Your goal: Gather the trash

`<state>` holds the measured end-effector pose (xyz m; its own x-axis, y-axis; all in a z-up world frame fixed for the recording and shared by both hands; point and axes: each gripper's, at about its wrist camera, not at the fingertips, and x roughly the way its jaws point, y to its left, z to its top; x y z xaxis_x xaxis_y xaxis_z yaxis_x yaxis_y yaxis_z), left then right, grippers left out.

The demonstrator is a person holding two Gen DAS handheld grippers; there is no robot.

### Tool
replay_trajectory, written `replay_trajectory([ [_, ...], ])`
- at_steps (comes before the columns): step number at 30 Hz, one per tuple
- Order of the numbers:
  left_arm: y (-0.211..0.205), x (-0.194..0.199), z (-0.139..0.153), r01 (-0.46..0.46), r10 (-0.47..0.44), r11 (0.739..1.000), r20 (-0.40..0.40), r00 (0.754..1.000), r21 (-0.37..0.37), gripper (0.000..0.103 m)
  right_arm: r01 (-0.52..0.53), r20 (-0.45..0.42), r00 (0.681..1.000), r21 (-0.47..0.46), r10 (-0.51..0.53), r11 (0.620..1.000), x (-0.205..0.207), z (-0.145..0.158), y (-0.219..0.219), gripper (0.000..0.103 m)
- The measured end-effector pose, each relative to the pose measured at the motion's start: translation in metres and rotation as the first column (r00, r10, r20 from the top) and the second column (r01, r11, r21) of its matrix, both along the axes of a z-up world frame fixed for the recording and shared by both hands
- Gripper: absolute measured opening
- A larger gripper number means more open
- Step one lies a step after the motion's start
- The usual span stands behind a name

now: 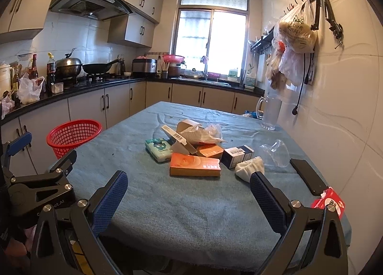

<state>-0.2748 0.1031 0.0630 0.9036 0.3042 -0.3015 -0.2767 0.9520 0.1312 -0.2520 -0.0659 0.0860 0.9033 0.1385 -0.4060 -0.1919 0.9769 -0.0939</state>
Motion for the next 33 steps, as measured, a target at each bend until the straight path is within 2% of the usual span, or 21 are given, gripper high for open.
replay_trajectory([
  [33, -0.01, 0.008, -0.01, 0.045, -0.045, 0.999, -0.051, 0.998, 0.003, 0.103, 0.025, -0.102, 0.995, 0.04, -0.02, 0.999, 0.018, -0.014, -0.014, 0.103],
])
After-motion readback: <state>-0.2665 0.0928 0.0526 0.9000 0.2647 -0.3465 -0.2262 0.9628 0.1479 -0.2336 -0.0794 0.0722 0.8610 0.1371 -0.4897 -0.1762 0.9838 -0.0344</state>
